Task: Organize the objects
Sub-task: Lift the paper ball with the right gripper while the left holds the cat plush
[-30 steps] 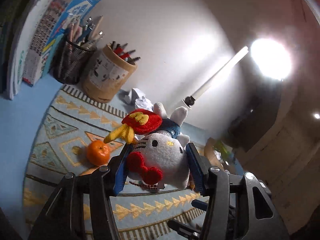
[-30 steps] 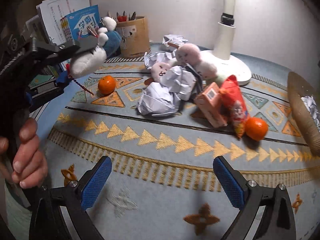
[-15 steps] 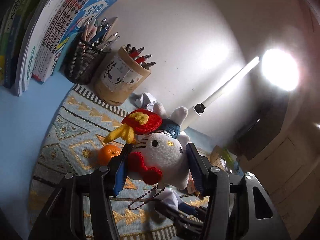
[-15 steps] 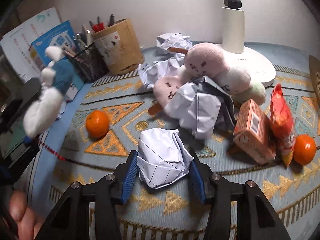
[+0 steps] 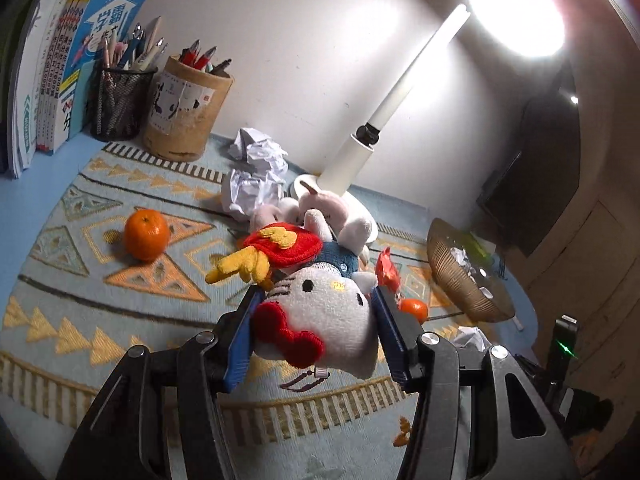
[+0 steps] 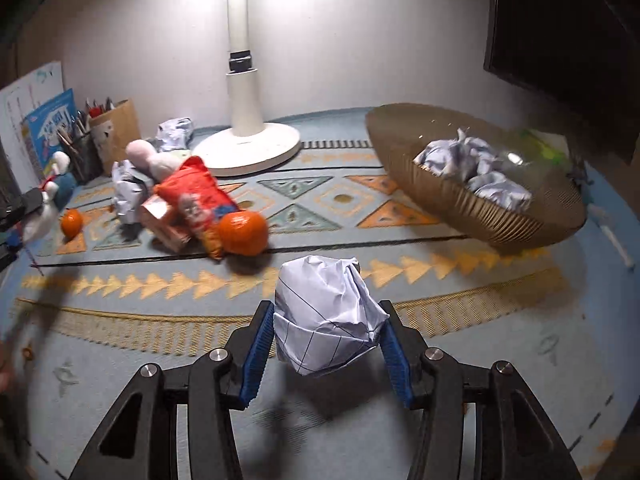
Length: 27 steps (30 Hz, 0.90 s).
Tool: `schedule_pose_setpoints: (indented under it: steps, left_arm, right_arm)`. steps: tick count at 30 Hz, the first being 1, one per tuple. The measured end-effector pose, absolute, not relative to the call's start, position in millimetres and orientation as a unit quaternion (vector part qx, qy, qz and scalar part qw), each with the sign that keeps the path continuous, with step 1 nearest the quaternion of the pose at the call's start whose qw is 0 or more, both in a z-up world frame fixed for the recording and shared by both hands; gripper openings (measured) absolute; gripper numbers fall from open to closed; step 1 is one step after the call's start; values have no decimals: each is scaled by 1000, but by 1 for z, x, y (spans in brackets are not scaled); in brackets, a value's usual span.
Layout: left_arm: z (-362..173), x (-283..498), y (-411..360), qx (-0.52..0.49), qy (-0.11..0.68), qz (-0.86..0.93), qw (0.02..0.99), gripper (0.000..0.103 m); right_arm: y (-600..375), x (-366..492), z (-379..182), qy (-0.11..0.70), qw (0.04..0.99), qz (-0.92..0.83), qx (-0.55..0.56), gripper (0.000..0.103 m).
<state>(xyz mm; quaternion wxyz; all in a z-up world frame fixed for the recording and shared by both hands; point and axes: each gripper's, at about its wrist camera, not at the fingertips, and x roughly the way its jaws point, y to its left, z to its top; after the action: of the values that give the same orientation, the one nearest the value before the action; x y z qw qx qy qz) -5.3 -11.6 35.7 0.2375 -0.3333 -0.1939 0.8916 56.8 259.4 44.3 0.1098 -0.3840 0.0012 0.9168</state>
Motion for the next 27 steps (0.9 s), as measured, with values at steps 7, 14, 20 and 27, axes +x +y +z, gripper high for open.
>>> schedule_pose_setpoints:
  steps: [7,14,20,27]
  left_arm:
    - [10,16,-4,-381,-219,871,218,51]
    - [25,48,27,-325,-94,919,203,51]
    - [24,40,23,-337,-104,915,194,53]
    - [21,36,16,-342,-124,911,192,53]
  right_arm:
    - [249,60,36,-65,92,915,-387,51]
    - [250,67,42,-45,60,927,-367,52]
    - [245,72,44,-46,38,930,-363,53]
    - [242,73,44,-52,32,932,-358,53]
